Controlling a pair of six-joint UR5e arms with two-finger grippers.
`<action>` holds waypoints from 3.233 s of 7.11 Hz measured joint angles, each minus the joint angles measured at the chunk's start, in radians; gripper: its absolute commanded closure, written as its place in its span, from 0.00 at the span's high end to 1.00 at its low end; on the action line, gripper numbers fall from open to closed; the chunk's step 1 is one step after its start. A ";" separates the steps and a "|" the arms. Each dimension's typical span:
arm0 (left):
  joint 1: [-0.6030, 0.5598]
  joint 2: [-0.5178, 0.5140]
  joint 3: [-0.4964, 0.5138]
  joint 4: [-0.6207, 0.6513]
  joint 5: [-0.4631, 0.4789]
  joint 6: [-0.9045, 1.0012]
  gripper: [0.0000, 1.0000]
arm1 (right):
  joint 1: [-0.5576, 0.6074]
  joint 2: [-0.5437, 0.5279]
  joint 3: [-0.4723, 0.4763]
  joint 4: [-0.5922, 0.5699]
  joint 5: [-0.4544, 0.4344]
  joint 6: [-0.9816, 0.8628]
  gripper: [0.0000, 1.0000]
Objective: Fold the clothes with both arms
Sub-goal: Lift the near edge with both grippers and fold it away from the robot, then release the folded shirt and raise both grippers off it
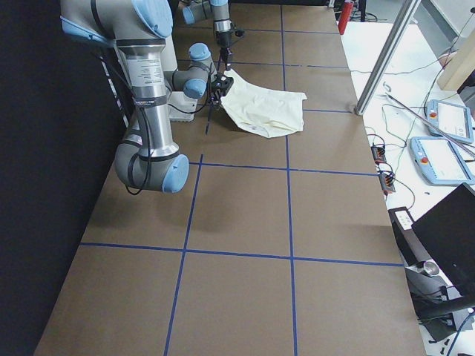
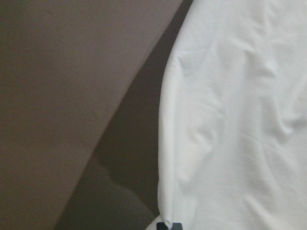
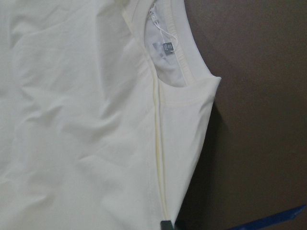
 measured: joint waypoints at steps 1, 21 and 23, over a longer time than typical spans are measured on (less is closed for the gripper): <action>-0.035 -0.017 0.016 0.000 -0.001 0.013 0.00 | 0.061 0.017 -0.013 0.000 0.003 -0.012 0.00; -0.246 -0.219 0.700 -0.691 -0.029 0.330 0.00 | 0.525 0.469 -0.834 0.165 0.221 -0.363 1.00; -0.204 -0.210 0.713 -0.684 -0.025 0.332 0.00 | 0.569 0.459 -0.808 0.164 0.301 -0.364 1.00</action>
